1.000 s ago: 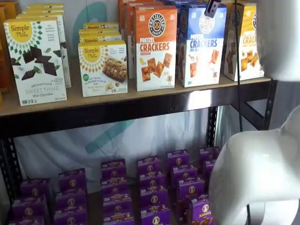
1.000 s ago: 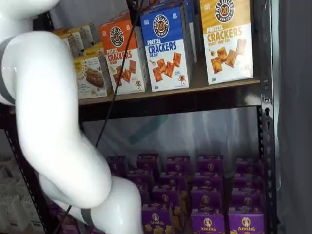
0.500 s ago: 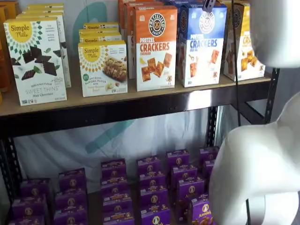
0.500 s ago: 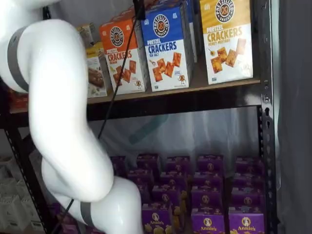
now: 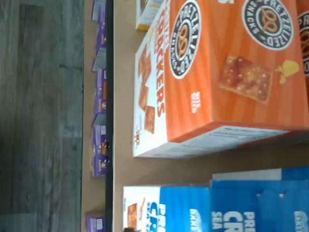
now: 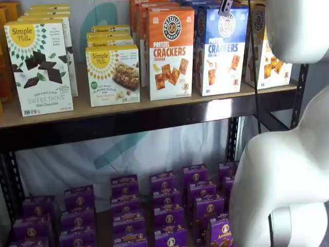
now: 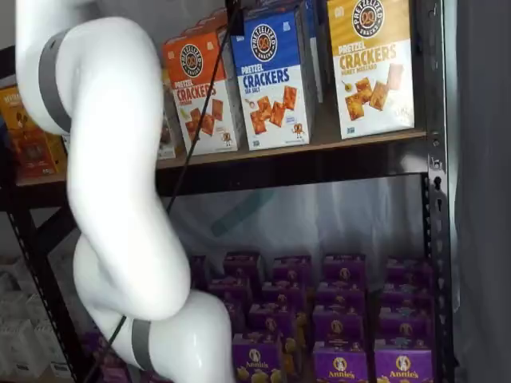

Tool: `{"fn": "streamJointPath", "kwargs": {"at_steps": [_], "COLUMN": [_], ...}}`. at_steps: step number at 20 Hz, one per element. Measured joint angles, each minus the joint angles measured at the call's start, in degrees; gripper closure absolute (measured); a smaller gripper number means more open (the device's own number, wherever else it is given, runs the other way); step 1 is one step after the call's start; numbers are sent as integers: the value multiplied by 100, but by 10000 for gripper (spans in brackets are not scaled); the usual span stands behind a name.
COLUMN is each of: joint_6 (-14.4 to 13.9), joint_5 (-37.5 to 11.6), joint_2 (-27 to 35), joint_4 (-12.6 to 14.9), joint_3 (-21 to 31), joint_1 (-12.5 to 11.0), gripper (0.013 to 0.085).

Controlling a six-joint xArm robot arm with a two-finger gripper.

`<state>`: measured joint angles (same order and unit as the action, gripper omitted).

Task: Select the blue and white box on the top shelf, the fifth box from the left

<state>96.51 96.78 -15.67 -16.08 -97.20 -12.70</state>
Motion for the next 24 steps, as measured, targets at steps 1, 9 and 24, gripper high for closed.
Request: {"fn": "streamJointPath", "kwargs": {"at_steps": [1, 9, 24], "joint_6": [3, 31, 107], "joint_5": [-18, -95, -147], "joint_2": [31, 235, 295], "joint_4": [-10, 151, 194], "joint_3": [-17, -170, -37], "joint_1": [-5, 52, 27], "gripper": [130, 130, 130]}}
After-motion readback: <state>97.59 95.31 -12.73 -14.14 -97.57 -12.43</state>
